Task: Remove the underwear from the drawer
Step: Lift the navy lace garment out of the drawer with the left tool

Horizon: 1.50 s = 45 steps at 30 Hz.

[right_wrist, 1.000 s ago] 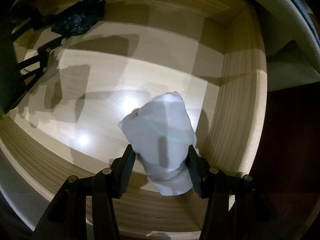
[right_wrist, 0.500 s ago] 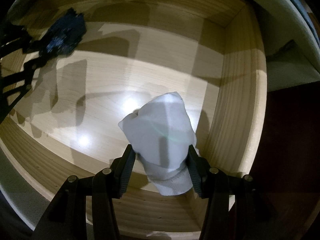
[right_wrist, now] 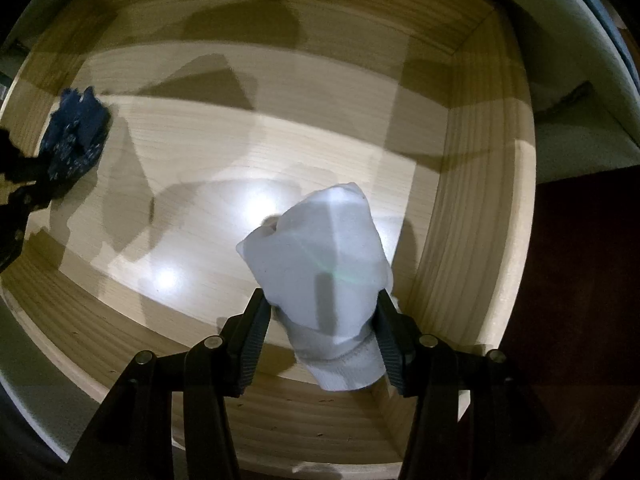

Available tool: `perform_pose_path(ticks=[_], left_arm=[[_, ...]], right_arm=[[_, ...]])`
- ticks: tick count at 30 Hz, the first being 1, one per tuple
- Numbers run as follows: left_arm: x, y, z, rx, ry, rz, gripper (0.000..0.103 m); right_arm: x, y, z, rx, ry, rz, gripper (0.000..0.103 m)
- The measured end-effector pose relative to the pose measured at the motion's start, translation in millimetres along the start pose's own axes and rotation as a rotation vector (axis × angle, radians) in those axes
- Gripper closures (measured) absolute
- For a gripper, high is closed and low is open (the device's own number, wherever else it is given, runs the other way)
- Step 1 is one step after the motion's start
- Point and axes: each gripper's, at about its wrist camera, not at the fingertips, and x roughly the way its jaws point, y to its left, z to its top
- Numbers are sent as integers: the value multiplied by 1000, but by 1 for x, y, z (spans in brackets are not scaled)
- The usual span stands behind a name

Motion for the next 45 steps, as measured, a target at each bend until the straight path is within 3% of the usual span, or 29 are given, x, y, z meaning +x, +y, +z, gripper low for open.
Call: perform_pose_path(ticks=[10,14,16,19,23,25,31,45], left_arm=[[3,38,-31,-355,96,-182,92],[6,46,-58,-415,96,-223,91],[8,45,-77,-414,86,-229,91],[0,47,-77,-434,50,-217,86],[-11,51,-75,-457,10,-250,57],[-20,52,-76,-450,-14,-240,50],[-37,62,-77,-477,-51,-198,45],[3,72,-46,-463,49,-158,39]], right_arm=[[0,0,0,-1,0,0,54],[0,0,0,-1,0,0,53],[0,0,0,0,0,0,53],[0,0,0,0,0,0,53],[-1,0,1,2,0,2,53],[-1,0,1,1,1,2,53],[-3,1,2,1,1,2,53],[-3,-1,2,0,2,2,53]])
